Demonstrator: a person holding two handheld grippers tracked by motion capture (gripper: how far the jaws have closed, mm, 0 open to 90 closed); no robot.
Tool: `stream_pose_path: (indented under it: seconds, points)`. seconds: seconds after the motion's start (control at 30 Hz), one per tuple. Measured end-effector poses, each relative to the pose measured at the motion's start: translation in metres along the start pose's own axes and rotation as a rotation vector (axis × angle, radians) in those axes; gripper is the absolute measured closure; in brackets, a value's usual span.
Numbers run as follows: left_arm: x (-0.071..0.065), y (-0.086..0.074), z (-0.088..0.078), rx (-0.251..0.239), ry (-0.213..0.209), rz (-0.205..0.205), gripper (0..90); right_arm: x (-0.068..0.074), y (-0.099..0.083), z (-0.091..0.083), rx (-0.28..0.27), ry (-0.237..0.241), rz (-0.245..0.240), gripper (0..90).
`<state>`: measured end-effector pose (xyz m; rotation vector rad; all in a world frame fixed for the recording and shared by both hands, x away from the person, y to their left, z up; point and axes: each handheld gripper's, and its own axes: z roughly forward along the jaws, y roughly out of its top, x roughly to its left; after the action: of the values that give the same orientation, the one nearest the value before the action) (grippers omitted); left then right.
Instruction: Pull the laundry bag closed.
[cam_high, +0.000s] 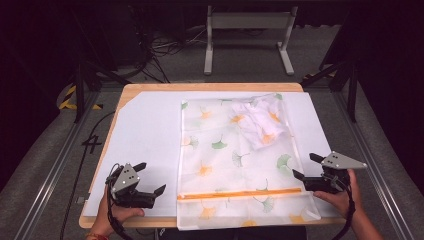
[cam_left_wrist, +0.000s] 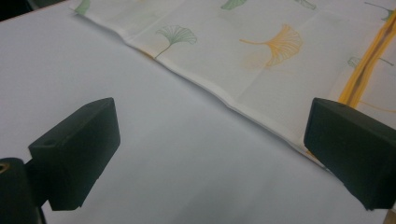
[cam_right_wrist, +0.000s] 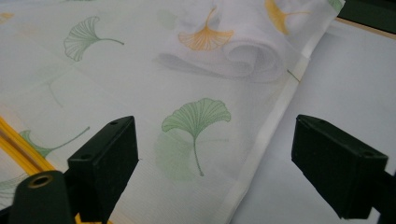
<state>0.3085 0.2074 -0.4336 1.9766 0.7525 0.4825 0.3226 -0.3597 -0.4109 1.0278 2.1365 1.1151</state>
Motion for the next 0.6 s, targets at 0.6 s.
stream_pose_path:
  seconds: [0.6]
  points:
    - [-0.017,0.003,0.011,0.067,-0.123,0.079,17.4,0.016,0.010,0.014,0.034,0.095,-0.037,22.4]
